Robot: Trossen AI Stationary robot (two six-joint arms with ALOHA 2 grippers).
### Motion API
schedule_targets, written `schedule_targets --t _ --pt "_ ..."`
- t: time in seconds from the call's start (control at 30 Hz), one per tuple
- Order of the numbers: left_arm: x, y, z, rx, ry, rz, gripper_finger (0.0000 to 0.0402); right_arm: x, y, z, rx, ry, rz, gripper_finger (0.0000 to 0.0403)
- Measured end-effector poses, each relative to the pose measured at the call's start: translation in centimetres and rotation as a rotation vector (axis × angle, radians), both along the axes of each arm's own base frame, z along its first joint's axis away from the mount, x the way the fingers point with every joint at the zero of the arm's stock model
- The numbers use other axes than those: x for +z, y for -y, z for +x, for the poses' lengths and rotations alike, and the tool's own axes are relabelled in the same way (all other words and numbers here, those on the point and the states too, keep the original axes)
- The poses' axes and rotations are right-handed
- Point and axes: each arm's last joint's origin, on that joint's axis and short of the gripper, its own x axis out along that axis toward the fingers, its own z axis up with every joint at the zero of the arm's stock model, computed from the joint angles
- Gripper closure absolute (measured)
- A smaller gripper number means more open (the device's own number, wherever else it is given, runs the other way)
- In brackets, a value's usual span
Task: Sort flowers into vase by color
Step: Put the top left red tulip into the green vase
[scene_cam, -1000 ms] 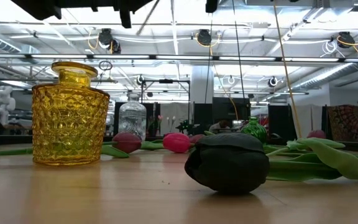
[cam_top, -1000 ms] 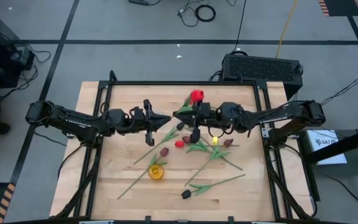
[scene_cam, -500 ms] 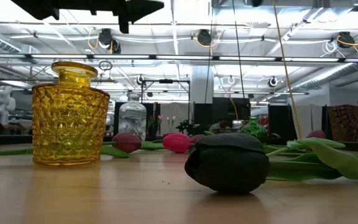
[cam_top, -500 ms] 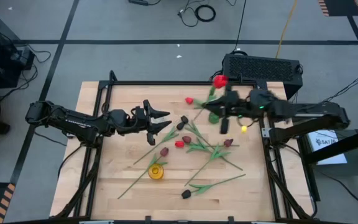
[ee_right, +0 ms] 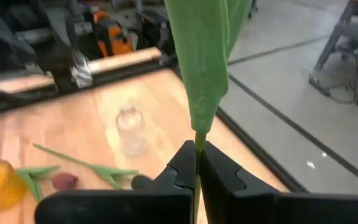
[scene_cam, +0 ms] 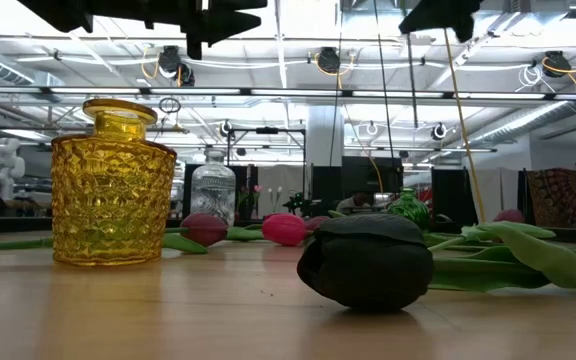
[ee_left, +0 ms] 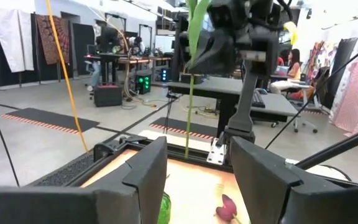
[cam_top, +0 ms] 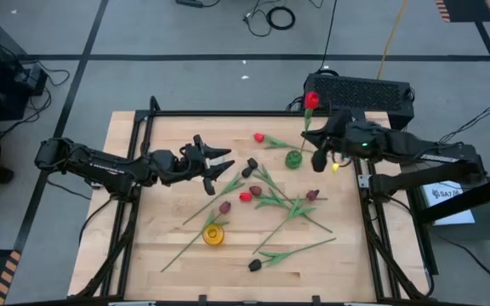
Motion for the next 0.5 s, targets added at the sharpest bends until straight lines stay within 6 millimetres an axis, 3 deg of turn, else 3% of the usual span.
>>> schedule_targets --t 0.23,0.5 --pt "0.0 0.0 0.0 0.0 0.001 0.0 0.0219 -2.5 1.5 3.6 -0.047 -0.132 -0.033 0.04" --pt "-0.1 0.0 0.0 0.0 -0.005 0.002 0.0219 -3.2 3.1 3.9 -0.1 -0.183 -0.039 0.04"
